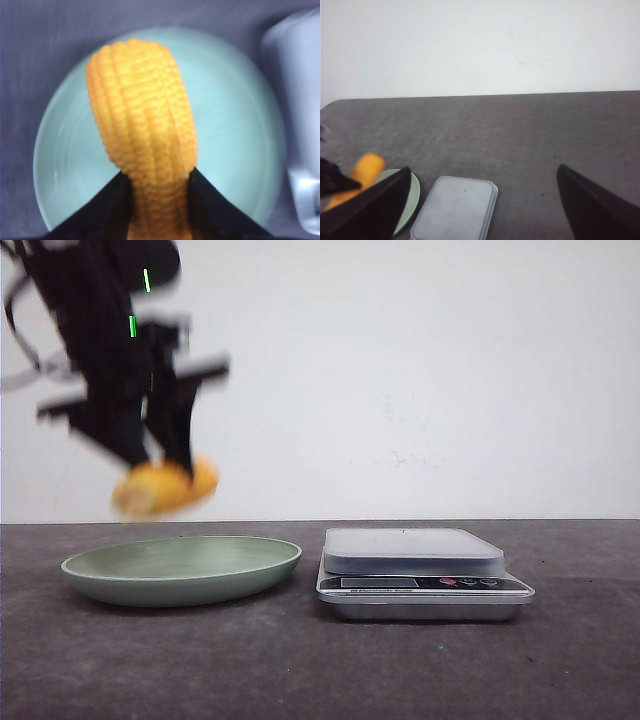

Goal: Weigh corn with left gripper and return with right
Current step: 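Carry the corn with the left gripper onto the scale tray and release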

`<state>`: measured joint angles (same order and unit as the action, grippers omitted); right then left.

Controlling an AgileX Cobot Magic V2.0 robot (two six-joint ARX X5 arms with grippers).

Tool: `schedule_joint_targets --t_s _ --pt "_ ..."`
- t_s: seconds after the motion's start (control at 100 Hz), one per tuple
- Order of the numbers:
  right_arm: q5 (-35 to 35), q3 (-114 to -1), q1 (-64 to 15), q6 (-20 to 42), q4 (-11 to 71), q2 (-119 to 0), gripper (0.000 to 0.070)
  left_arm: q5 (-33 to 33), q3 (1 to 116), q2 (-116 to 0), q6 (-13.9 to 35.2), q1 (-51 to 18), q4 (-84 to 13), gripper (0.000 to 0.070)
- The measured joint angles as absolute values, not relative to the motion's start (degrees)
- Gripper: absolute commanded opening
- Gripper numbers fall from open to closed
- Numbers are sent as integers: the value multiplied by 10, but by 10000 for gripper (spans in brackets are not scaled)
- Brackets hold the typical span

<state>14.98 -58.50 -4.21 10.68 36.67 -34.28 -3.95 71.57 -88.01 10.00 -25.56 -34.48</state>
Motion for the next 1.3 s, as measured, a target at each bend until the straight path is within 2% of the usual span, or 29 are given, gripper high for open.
schedule_joint_targets --t_s 0.15,0.37,0.59,0.84,0.89,0.92,1.0,1.02,1.16,1.24,1.3 --pt "150 -585 -42 107 366 -343 593 -43 778 -865 112 -326 -332 5" --pt "150 -585 -42 108 367 -343 592 -26 858 -960 151 -408 -296 5" --pt "150 -585 -42 108 367 -343 592 -12 890 -1051 181 -430 -256 4" --pt "150 -585 -42 108 368 -343 592 -13 890 -1121 204 -435 -255 9" --pt "150 -585 -42 108 369 -343 593 -14 890 -1124 206 -437 -255 60" --pt "150 -585 -42 108 369 -343 593 -15 890 -1125 206 -437 -255 116" --pt "150 -585 -42 108 370 -343 593 -17 890 -1125 207 -438 -255 326" --pt "150 -585 -42 108 370 -343 593 -17 890 -1125 208 -438 -255 357" --pt "150 -585 -42 108 370 -343 593 -17 890 -1126 208 -440 -255 375" --pt "150 -585 -42 108 370 -343 593 -17 890 -1126 208 -442 -255 438" --pt "150 -585 -42 108 371 -343 593 -17 890 -1126 208 -442 -255 446"
